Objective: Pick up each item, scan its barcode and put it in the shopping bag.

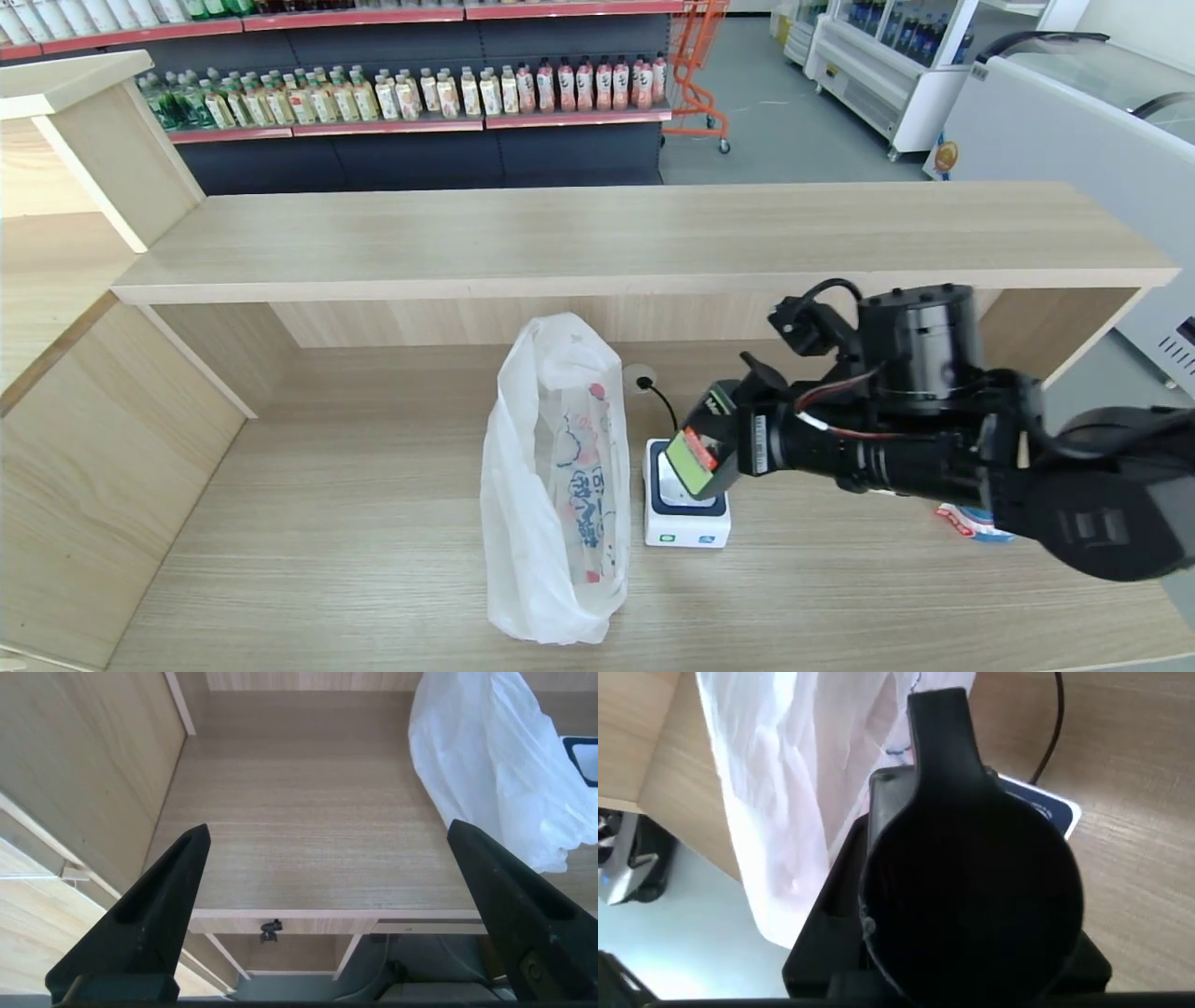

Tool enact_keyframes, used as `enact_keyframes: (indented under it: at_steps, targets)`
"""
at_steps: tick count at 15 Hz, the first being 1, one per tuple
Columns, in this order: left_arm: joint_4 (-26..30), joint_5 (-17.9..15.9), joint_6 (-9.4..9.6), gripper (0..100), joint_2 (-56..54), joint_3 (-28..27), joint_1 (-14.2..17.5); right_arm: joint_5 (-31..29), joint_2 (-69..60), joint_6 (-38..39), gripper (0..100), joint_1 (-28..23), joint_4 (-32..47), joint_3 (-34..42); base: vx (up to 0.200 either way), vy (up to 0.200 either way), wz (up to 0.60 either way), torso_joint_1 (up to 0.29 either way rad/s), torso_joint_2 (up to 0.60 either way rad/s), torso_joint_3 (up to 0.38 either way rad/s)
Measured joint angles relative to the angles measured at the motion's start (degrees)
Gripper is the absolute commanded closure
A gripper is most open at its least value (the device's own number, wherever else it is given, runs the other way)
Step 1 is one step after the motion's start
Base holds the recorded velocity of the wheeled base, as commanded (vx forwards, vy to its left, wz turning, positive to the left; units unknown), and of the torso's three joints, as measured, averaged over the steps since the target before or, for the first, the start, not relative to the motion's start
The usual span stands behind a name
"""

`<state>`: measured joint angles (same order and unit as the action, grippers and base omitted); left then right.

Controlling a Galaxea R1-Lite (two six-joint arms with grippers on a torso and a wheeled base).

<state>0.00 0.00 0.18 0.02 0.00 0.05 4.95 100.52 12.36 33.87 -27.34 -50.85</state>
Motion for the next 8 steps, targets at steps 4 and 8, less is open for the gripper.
enact_keyframes:
  at_steps: [4, 8]
  targets:
    - [0.0, 0.0, 0.0, 0, 0.0, 0.0, 0.0, 0.0, 11.4, -7.9, 100, 1.4, -1.3, -7.2, 0.0, 0.0, 0.0, 0.0, 0.0, 0.0]
    - [0.0, 0.0, 0.0, 0, 0.0, 0.0, 0.0, 0.2, 20.4, -17.0, 100, 2.5, -2.9, -15.0, 0.0, 0.0, 0.0, 0.0, 0.0, 0.0]
